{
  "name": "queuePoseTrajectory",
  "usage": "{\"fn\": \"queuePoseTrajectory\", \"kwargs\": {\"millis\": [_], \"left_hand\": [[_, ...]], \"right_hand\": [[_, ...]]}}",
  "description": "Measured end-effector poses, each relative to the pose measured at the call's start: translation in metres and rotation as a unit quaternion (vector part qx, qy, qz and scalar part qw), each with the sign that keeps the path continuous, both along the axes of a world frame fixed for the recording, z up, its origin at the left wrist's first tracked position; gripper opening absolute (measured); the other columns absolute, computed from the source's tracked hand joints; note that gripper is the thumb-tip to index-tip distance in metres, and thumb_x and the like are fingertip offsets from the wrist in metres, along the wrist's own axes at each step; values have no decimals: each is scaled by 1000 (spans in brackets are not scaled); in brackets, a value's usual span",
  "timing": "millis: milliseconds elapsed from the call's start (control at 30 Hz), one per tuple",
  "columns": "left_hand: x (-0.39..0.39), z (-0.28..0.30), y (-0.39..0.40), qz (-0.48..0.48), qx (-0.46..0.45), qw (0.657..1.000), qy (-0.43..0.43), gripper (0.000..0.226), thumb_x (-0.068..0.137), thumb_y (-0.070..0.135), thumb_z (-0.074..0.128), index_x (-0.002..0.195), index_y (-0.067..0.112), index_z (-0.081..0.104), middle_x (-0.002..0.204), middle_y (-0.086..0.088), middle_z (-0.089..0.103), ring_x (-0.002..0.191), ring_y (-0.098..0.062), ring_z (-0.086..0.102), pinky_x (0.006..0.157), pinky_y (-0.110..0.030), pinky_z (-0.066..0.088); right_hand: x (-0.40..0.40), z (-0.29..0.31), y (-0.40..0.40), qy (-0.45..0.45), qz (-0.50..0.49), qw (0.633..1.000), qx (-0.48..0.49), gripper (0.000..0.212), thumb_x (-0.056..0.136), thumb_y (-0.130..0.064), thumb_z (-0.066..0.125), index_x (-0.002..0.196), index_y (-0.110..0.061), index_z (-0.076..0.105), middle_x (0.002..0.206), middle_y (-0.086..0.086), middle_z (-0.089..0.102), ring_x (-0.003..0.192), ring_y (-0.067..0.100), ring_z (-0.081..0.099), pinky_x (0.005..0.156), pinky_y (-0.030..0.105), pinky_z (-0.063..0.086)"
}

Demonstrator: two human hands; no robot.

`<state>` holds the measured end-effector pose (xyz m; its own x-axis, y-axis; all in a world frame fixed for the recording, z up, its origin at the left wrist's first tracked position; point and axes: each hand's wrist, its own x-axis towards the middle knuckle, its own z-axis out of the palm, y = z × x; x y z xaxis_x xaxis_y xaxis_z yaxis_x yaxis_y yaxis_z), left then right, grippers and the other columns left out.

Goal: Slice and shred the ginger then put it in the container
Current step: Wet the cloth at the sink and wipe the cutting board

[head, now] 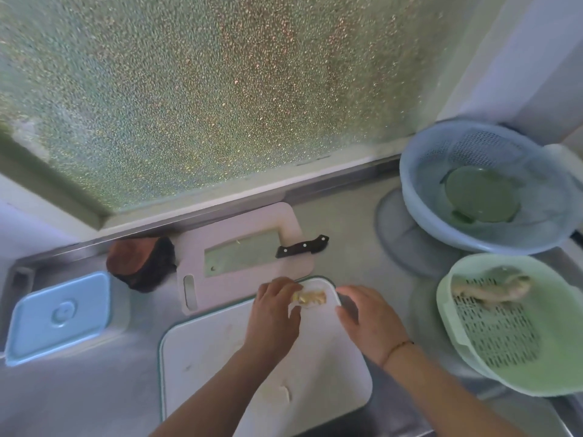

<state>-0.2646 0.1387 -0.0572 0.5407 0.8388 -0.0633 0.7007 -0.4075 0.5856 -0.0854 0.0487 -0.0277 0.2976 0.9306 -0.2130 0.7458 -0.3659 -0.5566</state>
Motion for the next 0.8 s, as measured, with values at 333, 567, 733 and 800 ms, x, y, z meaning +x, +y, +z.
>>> {"fn": "queuePoseTrajectory", "kwargs": {"millis": [333,567,733,800], "left_hand": [[0,-8,8,47,-53,997,-28,41,81,-6,69,117,13,71,118,0,65,109,-22,59,94,-22,42],[-1,-10,11,37,-70,996,-46,34,83,-5,70,109,16,75,108,5,67,88,-12,59,80,-7,41],[-5,-4,10,-2,-68,995,-70,37,83,0,72,115,19,73,109,11,63,85,-2,55,80,-11,46],[-21,4,9,-10,-50,996,-72,39,86,7,74,122,21,70,117,16,58,100,-2,55,91,-17,47]], "right_hand": [[-11,-11,16,5,24,1000,5,38,91,-30,57,128,-20,56,119,-4,59,106,16,53,92,23,41],[-12,-11,21,-2,26,1000,6,36,89,-25,60,124,-18,58,117,-2,59,106,17,52,91,22,42],[-15,-11,24,1,29,999,-18,40,88,-24,61,127,-17,55,125,0,55,113,20,49,99,25,41],[-14,-10,25,20,-18,999,-19,41,87,-23,63,127,-16,55,124,2,54,109,20,52,98,26,42]]}}
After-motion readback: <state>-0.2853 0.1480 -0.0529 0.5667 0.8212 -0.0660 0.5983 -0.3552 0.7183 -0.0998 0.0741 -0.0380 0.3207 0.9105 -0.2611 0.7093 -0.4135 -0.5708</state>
